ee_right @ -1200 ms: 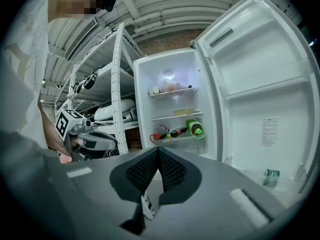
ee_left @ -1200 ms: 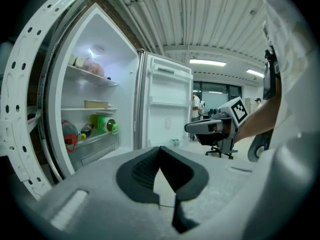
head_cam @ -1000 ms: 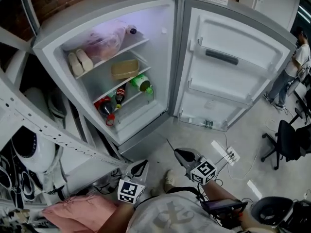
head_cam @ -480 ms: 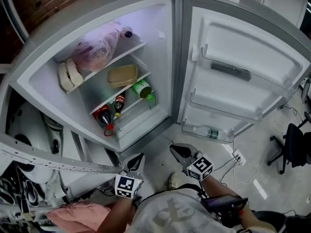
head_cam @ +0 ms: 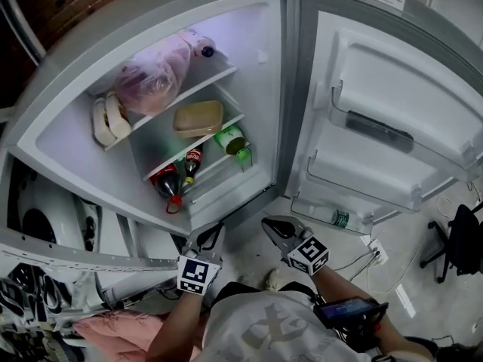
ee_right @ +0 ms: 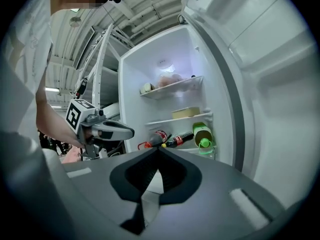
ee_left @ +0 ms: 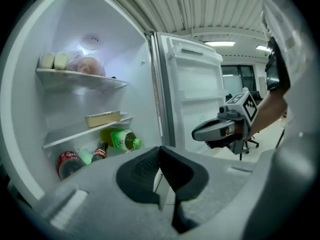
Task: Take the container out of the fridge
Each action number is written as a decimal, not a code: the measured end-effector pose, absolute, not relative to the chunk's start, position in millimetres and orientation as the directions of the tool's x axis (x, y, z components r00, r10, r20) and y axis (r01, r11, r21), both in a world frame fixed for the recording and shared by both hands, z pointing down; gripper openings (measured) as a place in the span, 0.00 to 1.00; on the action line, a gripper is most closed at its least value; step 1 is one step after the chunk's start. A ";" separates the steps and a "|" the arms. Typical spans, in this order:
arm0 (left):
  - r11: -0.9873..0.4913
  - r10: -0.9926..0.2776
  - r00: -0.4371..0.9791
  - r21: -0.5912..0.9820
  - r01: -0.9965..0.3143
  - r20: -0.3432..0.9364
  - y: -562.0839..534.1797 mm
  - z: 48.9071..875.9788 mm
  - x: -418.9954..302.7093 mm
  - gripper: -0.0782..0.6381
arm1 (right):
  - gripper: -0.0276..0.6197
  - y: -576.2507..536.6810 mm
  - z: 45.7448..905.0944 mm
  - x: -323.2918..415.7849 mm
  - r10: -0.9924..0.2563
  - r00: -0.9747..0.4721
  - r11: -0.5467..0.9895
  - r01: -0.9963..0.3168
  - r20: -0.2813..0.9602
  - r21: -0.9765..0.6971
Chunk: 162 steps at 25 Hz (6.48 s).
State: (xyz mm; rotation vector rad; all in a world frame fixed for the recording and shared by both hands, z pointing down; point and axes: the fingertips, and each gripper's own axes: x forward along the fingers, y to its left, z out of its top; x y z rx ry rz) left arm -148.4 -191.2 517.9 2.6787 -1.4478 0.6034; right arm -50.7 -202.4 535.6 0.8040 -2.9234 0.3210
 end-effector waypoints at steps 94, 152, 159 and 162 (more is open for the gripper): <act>-0.531 -0.844 0.210 -0.824 -0.196 0.494 -257.0 491.5 -139.5 0.34 | 0.05 -175.9 546.8 -30.2 -0.597 -0.763 0.753 -0.639 0.246 -0.155; -0.577 -0.475 0.735 -0.802 0.154 0.484 36.9 517.0 167.6 0.31 | 0.05 83.5 509.7 286.1 -0.962 -0.150 0.127 -0.985 0.228 -0.114; -0.563 -0.413 0.771 -0.802 0.202 0.484 62.5 521.0 212.9 0.31 | 0.05 117.1 509.3 323.8 -0.972 -0.074 0.050 -0.992 0.221 -0.113; -0.553 -0.385 0.785 -0.803 0.225 0.485 72.7 523.9 230.7 0.30 | 0.05 130.5 510.4 338.6 -0.975 -0.041 0.016 -0.994 0.219 -0.112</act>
